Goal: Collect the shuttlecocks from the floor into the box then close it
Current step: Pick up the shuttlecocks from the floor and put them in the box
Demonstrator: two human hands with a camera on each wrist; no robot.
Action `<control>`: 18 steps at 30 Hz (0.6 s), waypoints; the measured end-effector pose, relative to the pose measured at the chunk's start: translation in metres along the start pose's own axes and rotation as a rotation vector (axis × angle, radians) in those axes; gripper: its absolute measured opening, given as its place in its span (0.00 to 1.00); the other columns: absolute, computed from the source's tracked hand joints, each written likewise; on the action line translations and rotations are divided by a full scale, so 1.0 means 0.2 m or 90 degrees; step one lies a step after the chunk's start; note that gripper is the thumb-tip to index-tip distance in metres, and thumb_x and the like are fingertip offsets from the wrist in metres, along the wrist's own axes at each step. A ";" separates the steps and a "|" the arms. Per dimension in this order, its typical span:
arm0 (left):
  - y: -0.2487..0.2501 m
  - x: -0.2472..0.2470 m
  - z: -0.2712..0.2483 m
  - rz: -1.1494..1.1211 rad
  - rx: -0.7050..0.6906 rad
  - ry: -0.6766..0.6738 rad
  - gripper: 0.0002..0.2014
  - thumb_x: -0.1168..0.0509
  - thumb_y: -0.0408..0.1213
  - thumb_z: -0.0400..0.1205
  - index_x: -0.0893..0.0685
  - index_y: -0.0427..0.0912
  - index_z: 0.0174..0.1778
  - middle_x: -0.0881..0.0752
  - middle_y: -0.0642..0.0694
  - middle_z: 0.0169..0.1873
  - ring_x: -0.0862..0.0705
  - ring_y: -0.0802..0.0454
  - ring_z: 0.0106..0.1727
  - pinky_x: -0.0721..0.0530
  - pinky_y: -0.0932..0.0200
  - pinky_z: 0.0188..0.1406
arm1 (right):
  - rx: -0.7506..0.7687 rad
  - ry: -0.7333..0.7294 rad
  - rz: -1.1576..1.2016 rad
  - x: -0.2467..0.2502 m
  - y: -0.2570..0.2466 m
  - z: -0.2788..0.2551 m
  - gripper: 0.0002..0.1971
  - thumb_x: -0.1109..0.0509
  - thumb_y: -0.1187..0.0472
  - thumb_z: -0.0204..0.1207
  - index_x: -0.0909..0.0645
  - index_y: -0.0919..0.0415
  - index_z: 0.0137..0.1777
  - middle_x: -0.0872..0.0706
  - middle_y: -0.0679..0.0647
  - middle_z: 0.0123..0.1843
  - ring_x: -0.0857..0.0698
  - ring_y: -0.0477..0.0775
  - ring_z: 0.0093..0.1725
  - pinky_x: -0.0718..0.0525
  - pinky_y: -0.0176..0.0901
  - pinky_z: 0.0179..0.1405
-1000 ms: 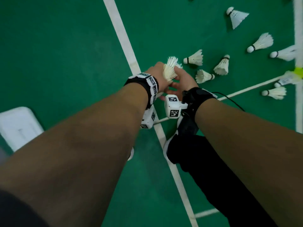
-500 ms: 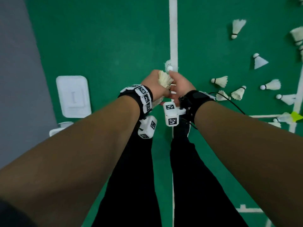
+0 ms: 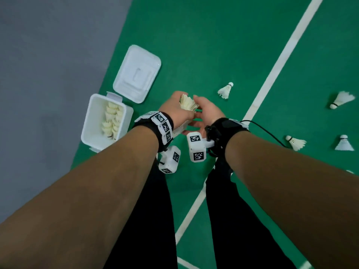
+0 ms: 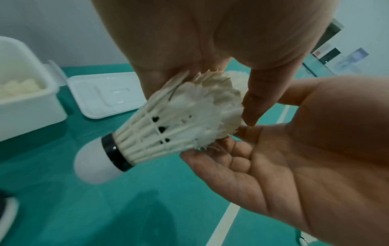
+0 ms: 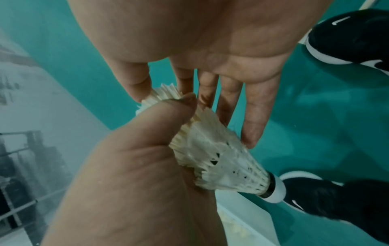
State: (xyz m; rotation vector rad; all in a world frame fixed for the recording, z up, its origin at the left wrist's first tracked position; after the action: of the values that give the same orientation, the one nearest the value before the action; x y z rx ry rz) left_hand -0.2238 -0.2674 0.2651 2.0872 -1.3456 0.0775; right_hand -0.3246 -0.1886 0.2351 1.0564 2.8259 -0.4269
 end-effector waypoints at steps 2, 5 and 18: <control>-0.18 0.05 -0.02 -0.020 0.025 0.007 0.35 0.21 0.36 0.76 0.26 0.54 0.79 0.13 0.50 0.57 0.13 0.50 0.54 0.23 0.66 0.38 | -0.030 -0.001 -0.025 -0.11 0.12 0.06 0.18 0.31 0.44 0.86 0.10 0.56 0.45 0.10 0.63 0.56 0.10 0.69 0.58 0.13 0.76 0.67; -0.44 0.11 -0.06 -0.035 0.047 0.005 0.35 0.20 0.37 0.76 0.25 0.52 0.78 0.13 0.49 0.56 0.13 0.49 0.54 0.22 0.66 0.40 | -0.063 0.002 -0.081 -0.27 0.33 0.19 0.23 0.31 0.38 0.80 0.07 0.51 0.31 0.13 0.63 0.52 0.13 0.69 0.55 0.15 0.72 0.67; -1.48 0.82 -0.10 -0.127 0.147 0.077 0.32 0.21 0.38 0.79 0.27 0.50 0.77 0.16 0.55 0.47 0.13 0.55 0.47 0.20 0.64 0.30 | -0.118 -0.006 -0.168 -1.36 0.86 0.39 0.25 0.25 0.40 0.77 0.11 0.61 0.62 0.10 0.62 0.46 0.10 0.63 0.41 0.07 0.60 0.40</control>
State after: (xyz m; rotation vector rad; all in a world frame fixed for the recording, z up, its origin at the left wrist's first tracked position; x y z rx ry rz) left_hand 0.1053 -0.3083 0.1995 2.3576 -1.0945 0.2816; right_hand -0.0079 -0.2584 0.1710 0.6479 2.9356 -0.1821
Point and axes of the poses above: each hand's wrist, its own z-axis towards the middle knuckle, its own x-axis out of the back of the hand, y = z × x, the point moved 3 cm from there along z, towards the middle knuckle
